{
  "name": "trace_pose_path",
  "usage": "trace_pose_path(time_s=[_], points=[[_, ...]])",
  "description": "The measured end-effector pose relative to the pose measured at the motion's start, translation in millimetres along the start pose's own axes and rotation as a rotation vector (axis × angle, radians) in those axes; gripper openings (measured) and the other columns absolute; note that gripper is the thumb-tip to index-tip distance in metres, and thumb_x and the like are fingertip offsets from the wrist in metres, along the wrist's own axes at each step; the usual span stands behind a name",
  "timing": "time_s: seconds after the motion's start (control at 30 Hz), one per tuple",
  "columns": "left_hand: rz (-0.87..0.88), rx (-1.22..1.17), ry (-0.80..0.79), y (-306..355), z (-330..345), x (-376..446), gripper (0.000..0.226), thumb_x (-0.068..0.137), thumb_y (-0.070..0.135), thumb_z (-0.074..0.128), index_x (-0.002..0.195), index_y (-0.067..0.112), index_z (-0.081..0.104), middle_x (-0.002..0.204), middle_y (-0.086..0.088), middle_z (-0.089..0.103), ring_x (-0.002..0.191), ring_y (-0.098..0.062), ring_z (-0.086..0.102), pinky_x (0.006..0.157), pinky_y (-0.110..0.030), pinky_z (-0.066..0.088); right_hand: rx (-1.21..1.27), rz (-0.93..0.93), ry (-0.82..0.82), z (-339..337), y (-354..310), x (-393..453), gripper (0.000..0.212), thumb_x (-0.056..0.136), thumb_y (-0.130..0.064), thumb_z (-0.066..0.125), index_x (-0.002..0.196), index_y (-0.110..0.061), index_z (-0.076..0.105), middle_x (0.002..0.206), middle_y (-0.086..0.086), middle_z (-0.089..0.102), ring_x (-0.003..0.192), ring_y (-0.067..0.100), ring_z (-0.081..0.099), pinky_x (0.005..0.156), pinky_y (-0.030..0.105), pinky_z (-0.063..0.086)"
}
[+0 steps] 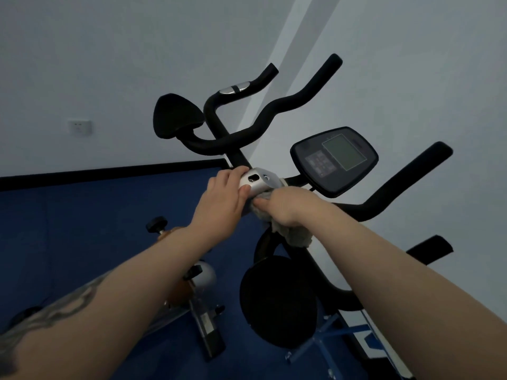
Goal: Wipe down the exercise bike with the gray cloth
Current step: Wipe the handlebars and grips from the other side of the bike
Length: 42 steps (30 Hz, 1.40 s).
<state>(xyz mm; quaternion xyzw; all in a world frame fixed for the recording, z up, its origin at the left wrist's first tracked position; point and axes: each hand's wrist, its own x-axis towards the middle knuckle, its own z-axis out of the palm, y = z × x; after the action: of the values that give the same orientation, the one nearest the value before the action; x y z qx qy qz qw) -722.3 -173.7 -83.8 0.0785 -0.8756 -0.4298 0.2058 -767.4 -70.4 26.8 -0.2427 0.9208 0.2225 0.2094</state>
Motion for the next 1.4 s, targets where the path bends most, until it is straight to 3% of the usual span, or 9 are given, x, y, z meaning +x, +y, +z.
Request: trace_pose_path(time_s=[0.13, 0.27, 0.33, 0.47, 0.63, 0.73, 1.03, 1.23, 1.4], points=[[0.001, -0.008, -0.017, -1.0, -4.0, 0.3, 0.044, 0.106, 0.031, 0.031, 0.148, 0.019, 0.033, 0.14, -0.007, 0.04, 0.118, -0.025, 0.04, 0.092, -0.04, 0.042, -0.235, -0.067, 0.048, 8.5, 6.3, -13.3, 0.034, 0.102, -0.036, 0.04, 0.134, -0.025, 0.045, 0.127, 0.01, 0.054, 0.113, 0.032, 0.055, 0.092, 0.047, 0.048], [0.003, 0.008, -0.018, -0.4, -1.9, -0.1, 0.045, 0.105, 0.03, 0.033, 0.149, 0.018, 0.032, 0.139, -0.008, 0.041, 0.118, -0.025, 0.04, 0.093, -0.041, 0.043, -0.322, -0.061, 0.011, 7.5, -4.4, -5.8, 0.061, 0.088, -0.019, 0.063, 0.14, -0.033, 0.034, 0.112, 0.008, 0.053, 0.106, 0.035, 0.055, 0.069, 0.04, 0.047], [0.004, 0.009, -0.015, 0.3, -2.1, 0.4, 0.045, 0.105, 0.03, 0.033, 0.149, 0.018, 0.033, 0.138, -0.008, 0.041, 0.118, -0.026, 0.04, 0.093, -0.042, 0.043, -0.254, -0.089, 0.124, 14.0, -4.5, -3.1, 0.05, 0.094, -0.02, 0.055, 0.137, -0.035, 0.033, 0.098, 0.007, 0.049, 0.095, 0.034, 0.057, 0.069, 0.041, 0.048], [-0.004, -0.004, -0.019, 0.9, -3.4, -0.7, 0.045, 0.106, 0.03, 0.031, 0.149, 0.018, 0.033, 0.14, -0.008, 0.04, 0.118, -0.026, 0.04, 0.093, -0.043, 0.043, -0.316, -0.1, 0.212, 24.7, 5.7, -12.3, 0.034, 0.102, -0.032, 0.037, 0.137, -0.031, 0.039, 0.12, 0.011, 0.052, 0.109, 0.036, 0.056, 0.08, 0.038, 0.036], [-0.009, 0.009, -0.006, 1.0, -0.7, -0.2, 0.044, 0.105, 0.031, 0.032, 0.148, 0.019, 0.034, 0.138, -0.008, 0.041, 0.118, -0.025, 0.04, 0.091, -0.04, 0.042, -0.298, -0.051, 0.059, 12.8, -3.9, -0.7, 0.043, 0.096, -0.027, 0.051, 0.138, -0.03, 0.041, 0.125, 0.009, 0.053, 0.112, 0.035, 0.054, 0.073, 0.038, 0.035], [-0.011, 0.008, -0.018, 1.1, -2.4, 0.5, 0.045, 0.105, 0.031, 0.032, 0.148, 0.019, 0.033, 0.139, -0.008, 0.041, 0.117, -0.026, 0.04, 0.092, -0.042, 0.043, -0.022, -0.06, 0.001, 2.1, -1.6, 11.0, 0.043, 0.104, -0.044, 0.029, 0.139, -0.024, 0.046, 0.129, 0.012, 0.057, 0.115, 0.033, 0.054, 0.091, 0.039, 0.044], [-0.025, -0.003, -0.031, -0.6, -1.0, 0.9, 0.045, 0.105, 0.033, 0.031, 0.148, 0.021, 0.032, 0.139, -0.006, 0.04, 0.117, -0.025, 0.04, 0.092, -0.042, 0.043, 0.035, -0.097, 0.549, 44.4, 20.7, -11.9, 0.032, 0.101, -0.045, 0.033, 0.097, -0.018, 0.048, 0.1, 0.011, 0.065, 0.096, 0.032, 0.057, 0.077, 0.038, 0.028], [-0.028, -0.014, -0.039, -1.1, -0.7, -1.2, 0.044, 0.105, 0.033, 0.03, 0.147, 0.022, 0.033, 0.139, -0.006, 0.041, 0.117, -0.025, 0.04, 0.092, -0.042, 0.042, 0.151, -0.064, 0.317, 26.9, 23.0, 2.7, 0.042, 0.099, -0.054, 0.029, 0.098, -0.018, 0.051, 0.104, 0.009, 0.065, 0.093, 0.029, 0.06, 0.074, 0.037, 0.04], [-0.115, 0.005, -0.076, 5.7, -6.0, 2.2, 0.042, 0.105, 0.037, 0.029, 0.147, 0.029, 0.033, 0.141, -0.006, 0.042, 0.119, -0.028, 0.042, 0.091, -0.038, 0.034, 0.116, -0.204, 0.617, 43.6, 35.7, -27.0, 0.034, 0.101, -0.047, 0.036, 0.098, -0.016, 0.051, 0.095, 0.009, 0.065, 0.087, 0.03, 0.059, 0.067, 0.036, 0.03]])
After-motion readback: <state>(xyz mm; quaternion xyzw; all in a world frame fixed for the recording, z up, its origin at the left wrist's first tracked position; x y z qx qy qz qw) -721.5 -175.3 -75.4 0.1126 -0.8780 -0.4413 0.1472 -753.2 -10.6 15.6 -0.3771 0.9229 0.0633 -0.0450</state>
